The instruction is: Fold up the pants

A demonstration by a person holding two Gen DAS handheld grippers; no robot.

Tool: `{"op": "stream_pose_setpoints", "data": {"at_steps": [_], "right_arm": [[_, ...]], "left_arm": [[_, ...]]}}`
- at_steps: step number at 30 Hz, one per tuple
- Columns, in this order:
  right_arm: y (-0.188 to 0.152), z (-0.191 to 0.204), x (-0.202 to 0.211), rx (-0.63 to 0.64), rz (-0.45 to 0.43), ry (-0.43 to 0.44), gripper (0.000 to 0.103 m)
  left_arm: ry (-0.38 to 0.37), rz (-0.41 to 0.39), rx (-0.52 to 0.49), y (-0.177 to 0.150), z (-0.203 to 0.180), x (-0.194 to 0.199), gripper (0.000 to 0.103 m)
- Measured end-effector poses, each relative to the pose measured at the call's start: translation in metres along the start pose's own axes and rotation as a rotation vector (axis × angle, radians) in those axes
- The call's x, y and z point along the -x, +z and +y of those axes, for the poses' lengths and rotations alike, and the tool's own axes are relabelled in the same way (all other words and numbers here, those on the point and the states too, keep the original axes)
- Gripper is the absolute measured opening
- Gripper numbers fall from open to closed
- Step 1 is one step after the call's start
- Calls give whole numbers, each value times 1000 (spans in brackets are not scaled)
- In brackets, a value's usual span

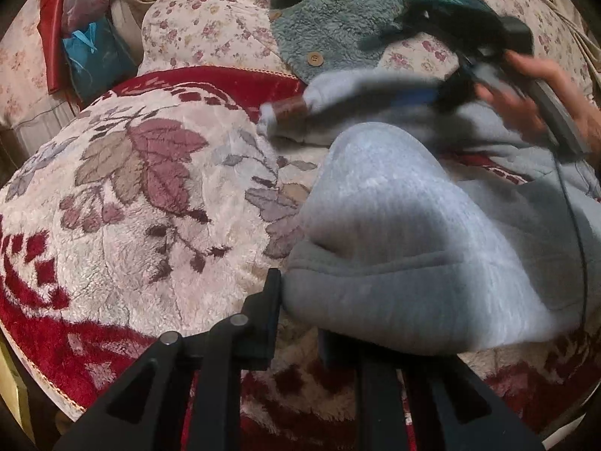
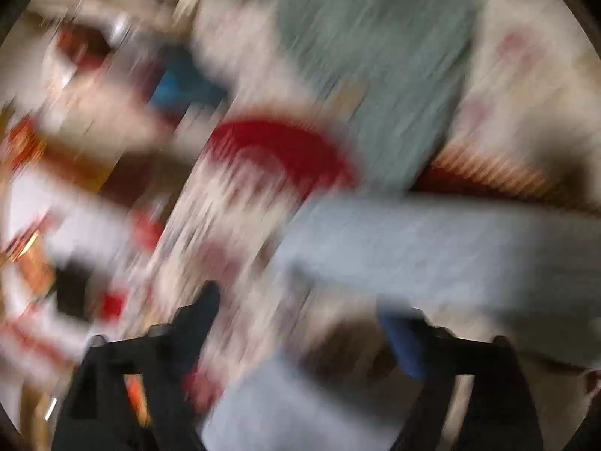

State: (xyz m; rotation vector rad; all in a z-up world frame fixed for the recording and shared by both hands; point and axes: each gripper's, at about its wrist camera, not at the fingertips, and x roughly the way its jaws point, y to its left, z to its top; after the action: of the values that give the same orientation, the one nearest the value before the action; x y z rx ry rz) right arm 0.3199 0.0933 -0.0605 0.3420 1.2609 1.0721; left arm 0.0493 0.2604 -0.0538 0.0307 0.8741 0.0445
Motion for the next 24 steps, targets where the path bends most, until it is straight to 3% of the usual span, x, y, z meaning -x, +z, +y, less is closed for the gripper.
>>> {"op": "stream_pose_setpoints", "data": {"at_steps": [2,5,7,9,10,14,17,19,22,23,24], "right_arm": [[-2,2,-21,53,82,-71,92],[2,0,-62,26,254,29,93],[-4,14,-84,113,338,36,88],[-21,39,-92,264,389,32,43],[-31,47,-91,320,396,-2,41],[-32,58,-69,334,293,-12,34],[-38,79,-37,400,177,21,33],[-47,101,-10,494,70,32,33],[-73,122,33,682,-171,103,36],[-76,118,30,684,-189,100,38],[-73,104,15,628,-140,34,48]], "left_arm": [[-19,5,18,0,3,-1,19],[-32,21,42,0,8,-6,26],[-39,28,43,0,9,-7,27],[-43,34,42,0,11,-10,27],[-42,40,44,0,12,-12,27],[-41,19,58,2,14,-13,19],[17,-74,29,17,10,8,18],[79,-171,10,28,8,34,18],[180,-320,-40,27,0,75,19],[236,-336,-62,21,-4,80,22],[303,-256,-76,14,-7,70,24]]}}
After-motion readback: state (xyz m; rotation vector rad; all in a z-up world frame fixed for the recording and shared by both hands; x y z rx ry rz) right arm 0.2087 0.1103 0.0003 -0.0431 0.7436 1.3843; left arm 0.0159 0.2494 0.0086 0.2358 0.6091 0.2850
